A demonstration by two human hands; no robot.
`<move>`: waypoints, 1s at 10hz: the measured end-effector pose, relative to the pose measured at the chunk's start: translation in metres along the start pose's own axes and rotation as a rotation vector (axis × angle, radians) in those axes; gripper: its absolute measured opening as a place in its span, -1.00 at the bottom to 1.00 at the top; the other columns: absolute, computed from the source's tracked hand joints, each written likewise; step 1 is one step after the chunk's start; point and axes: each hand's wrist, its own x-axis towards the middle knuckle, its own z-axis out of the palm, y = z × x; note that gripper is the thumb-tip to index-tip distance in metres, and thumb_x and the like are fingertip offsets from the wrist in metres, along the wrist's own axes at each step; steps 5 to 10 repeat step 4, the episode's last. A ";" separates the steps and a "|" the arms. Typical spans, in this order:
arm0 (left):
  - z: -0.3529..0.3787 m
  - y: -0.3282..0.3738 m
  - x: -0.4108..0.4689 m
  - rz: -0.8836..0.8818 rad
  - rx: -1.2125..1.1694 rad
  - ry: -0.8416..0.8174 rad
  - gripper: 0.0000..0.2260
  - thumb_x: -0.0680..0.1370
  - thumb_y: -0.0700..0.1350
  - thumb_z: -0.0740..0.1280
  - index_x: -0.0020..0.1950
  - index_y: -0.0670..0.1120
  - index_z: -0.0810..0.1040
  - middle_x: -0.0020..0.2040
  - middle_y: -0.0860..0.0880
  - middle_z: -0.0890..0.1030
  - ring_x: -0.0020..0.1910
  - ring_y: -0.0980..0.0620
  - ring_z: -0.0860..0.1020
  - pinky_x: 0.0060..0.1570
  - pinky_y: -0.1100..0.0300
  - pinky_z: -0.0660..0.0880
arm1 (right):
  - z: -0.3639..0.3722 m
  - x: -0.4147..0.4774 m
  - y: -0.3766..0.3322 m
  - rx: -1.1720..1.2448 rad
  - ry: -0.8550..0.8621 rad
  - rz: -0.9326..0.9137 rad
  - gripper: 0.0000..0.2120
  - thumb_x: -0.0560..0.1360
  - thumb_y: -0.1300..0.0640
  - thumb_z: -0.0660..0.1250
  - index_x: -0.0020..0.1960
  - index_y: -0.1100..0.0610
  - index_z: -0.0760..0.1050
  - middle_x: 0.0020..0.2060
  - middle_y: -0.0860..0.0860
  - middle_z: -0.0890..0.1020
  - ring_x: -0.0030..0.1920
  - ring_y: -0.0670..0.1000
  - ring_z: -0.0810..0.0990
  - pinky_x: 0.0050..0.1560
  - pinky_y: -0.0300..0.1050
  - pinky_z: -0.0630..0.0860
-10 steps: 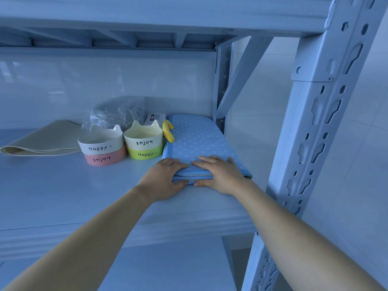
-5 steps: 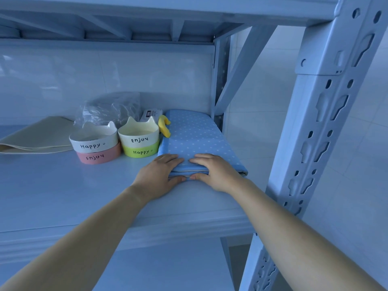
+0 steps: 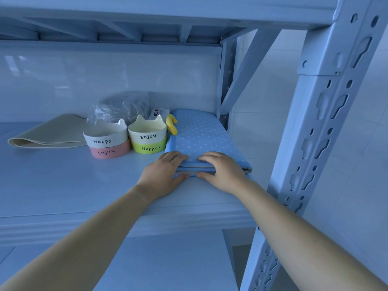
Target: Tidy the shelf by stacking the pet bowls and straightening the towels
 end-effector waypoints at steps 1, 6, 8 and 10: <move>-0.009 0.004 -0.010 -0.006 0.020 0.006 -0.56 0.52 0.15 0.23 0.38 0.08 0.32 0.31 0.13 0.39 0.30 0.09 0.36 0.03 0.10 0.47 | -0.003 -0.007 -0.006 0.025 0.012 -0.019 -0.56 0.44 -0.09 0.37 0.26 0.04 0.47 0.22 -0.06 0.52 0.22 -0.02 0.46 0.25 -0.08 0.38; -0.045 0.018 -0.050 0.003 0.039 0.098 -0.60 0.57 0.15 0.11 0.39 0.10 0.30 0.29 0.14 0.42 0.24 0.09 0.41 -0.16 0.21 0.36 | -0.011 -0.028 -0.041 0.127 0.057 -0.050 -0.66 0.48 -0.07 0.32 0.19 0.06 0.52 0.12 -0.06 0.57 0.16 -0.05 0.50 0.16 -0.15 0.42; -0.045 0.018 -0.050 0.003 0.039 0.098 -0.60 0.57 0.15 0.11 0.39 0.10 0.30 0.29 0.14 0.42 0.24 0.09 0.41 -0.16 0.21 0.36 | -0.011 -0.028 -0.041 0.127 0.057 -0.050 -0.66 0.48 -0.07 0.32 0.19 0.06 0.52 0.12 -0.06 0.57 0.16 -0.05 0.50 0.16 -0.15 0.42; -0.045 0.018 -0.050 0.003 0.039 0.098 -0.60 0.57 0.15 0.11 0.39 0.10 0.30 0.29 0.14 0.42 0.24 0.09 0.41 -0.16 0.21 0.36 | -0.011 -0.028 -0.041 0.127 0.057 -0.050 -0.66 0.48 -0.07 0.32 0.19 0.06 0.52 0.12 -0.06 0.57 0.16 -0.05 0.50 0.16 -0.15 0.42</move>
